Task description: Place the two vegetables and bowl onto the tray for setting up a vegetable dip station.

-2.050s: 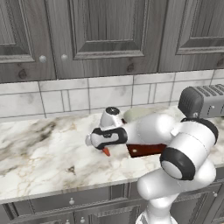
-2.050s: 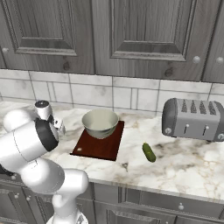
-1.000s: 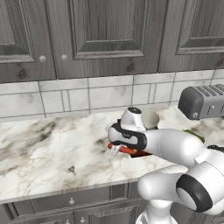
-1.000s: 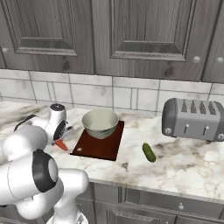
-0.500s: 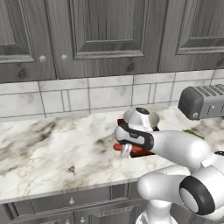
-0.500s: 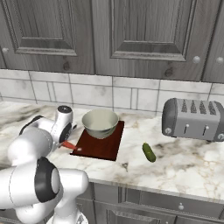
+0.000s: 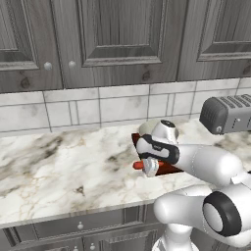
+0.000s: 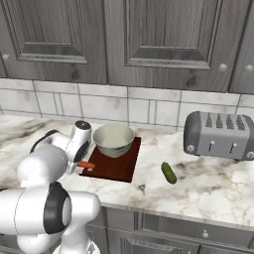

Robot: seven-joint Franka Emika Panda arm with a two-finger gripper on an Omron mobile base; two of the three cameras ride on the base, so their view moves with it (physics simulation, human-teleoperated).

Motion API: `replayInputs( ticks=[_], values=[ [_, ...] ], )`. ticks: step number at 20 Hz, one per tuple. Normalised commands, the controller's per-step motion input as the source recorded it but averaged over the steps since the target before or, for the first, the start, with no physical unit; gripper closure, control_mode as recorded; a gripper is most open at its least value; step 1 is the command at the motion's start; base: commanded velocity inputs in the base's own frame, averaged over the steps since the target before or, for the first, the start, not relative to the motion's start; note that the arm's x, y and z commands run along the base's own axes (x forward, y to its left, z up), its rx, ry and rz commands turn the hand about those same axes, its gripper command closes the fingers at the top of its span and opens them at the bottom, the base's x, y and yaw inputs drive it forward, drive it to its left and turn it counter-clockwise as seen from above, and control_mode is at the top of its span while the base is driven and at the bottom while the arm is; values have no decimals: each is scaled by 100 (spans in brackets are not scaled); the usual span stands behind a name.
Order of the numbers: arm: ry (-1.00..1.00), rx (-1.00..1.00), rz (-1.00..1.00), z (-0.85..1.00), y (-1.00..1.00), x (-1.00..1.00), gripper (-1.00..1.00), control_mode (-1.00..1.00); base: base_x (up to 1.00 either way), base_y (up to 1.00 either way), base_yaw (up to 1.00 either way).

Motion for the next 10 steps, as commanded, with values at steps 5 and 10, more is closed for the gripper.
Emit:
replayInputs(
  ticks=[5, 10],
  values=[
    [-6, 0, 8, 0, -8, 8, 100, -100, 0, 0, 0],
    [-5, -1, 0, 0, -11, 6, 100, -100, 0, 0, 0]
  ],
)
